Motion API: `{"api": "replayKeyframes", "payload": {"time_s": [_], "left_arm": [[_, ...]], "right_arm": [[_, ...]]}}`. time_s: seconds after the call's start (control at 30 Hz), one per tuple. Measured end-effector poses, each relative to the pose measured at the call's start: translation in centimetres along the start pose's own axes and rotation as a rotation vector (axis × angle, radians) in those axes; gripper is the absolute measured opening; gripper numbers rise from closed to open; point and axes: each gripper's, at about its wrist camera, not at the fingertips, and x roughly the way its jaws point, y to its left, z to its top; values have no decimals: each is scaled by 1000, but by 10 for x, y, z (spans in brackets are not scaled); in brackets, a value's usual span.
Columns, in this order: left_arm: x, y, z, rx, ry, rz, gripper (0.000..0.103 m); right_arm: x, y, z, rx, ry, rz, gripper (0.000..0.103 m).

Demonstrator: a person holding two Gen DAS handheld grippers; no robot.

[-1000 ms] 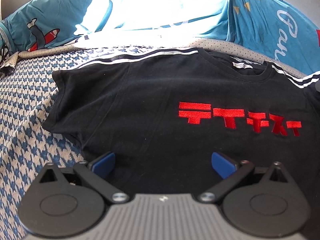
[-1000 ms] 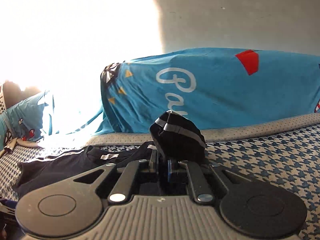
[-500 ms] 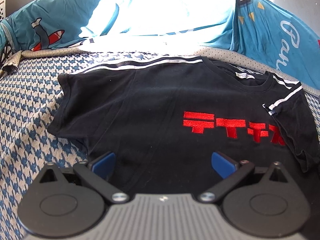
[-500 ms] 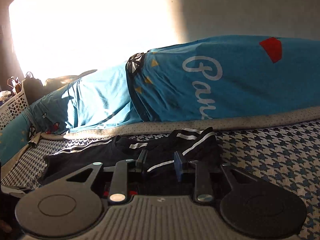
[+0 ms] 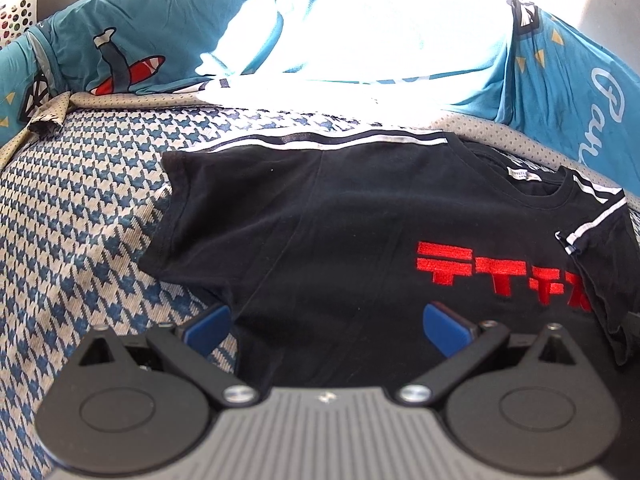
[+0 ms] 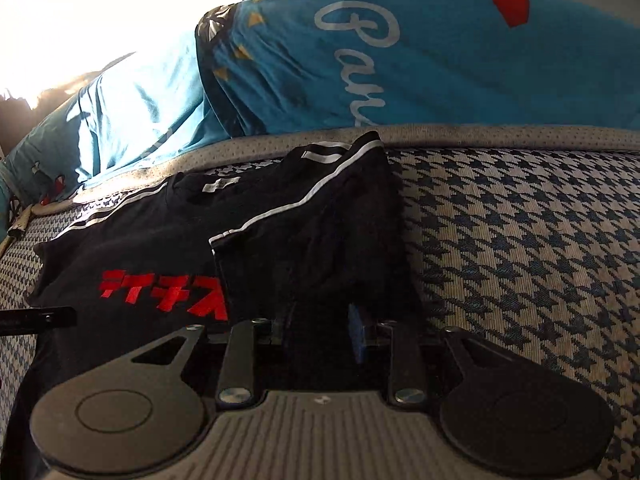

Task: Fold clothes
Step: 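Fold the held side over the shirt's back with the right tool, then open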

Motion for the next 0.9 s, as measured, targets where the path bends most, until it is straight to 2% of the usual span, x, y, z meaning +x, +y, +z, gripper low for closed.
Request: {"api": "replayKeyframes", "payload": {"time_s": [0.13,0.23,0.33,0.43,0.57,0.77,0.9], "left_arm": [[-11,19,11,-21,-54,22,103],[-19,41,21,-68,-94,29,103],[-20,69,29,-138,-94,6,103],[-20,94,34,-198,-98,-9,103],[-18,113,38,-215,-117,-10,103],[0,123,41,-269,-90,-57,103],[13,122,43,-262,-96,-47,102]], "right_arm": [[-8,15,-13,-41,34,-25,29],[-15,20,-19,-29,60,-28,38],[-16,27,-23,-36,95,-53,45],[-21,32,-28,7,99,-84,45],[-31,37,-31,88,73,-63,46],[-24,50,-23,92,63,-53,46],[-16,50,-20,122,81,-36,46]]}}
